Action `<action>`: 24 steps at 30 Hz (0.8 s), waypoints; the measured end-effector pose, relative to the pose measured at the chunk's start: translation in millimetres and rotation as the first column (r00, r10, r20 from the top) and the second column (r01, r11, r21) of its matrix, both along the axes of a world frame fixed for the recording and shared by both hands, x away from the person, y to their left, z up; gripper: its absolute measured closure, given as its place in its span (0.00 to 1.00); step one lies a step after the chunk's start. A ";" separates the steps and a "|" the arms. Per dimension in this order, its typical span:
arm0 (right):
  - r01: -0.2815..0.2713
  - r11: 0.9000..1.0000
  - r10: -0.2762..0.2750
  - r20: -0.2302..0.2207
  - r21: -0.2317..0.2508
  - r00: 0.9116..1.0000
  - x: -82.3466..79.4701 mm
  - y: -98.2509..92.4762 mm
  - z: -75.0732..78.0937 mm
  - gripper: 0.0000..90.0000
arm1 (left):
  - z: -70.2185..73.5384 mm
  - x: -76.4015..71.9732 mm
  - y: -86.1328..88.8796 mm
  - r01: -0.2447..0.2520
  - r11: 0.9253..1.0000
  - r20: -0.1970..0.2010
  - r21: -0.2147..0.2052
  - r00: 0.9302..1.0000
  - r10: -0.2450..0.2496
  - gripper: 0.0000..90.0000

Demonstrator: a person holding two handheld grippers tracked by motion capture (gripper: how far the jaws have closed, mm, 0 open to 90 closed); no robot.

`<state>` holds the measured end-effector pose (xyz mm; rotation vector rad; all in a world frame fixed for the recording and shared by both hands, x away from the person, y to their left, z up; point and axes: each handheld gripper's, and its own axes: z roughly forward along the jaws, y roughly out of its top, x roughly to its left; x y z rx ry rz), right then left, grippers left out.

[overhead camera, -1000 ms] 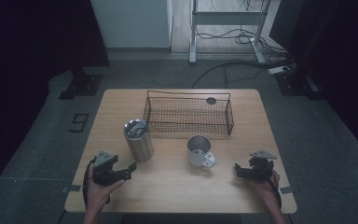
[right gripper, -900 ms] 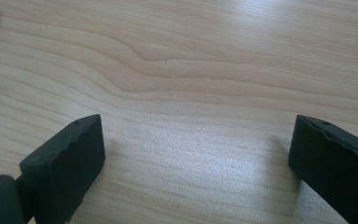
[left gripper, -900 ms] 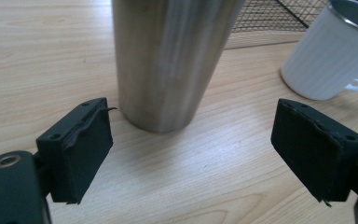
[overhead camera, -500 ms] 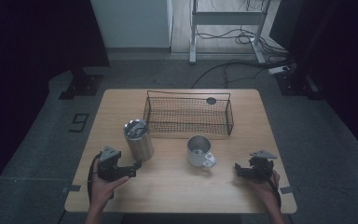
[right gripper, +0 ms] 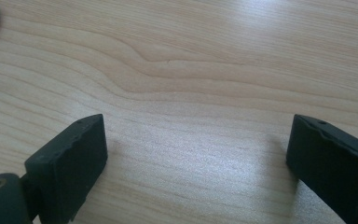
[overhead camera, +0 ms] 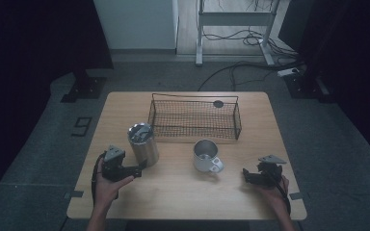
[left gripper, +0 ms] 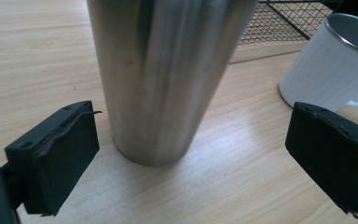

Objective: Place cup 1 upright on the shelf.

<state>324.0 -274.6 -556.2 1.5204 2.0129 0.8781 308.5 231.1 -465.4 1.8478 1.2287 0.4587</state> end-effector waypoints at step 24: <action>-0.008 1.000 0.008 0.001 0.002 1.000 1.3 -1.5 0.1 0.06 | 8.7 41.3 -12.8 -0.018 0.999 0.015 0.029 1.000 0.017 0.04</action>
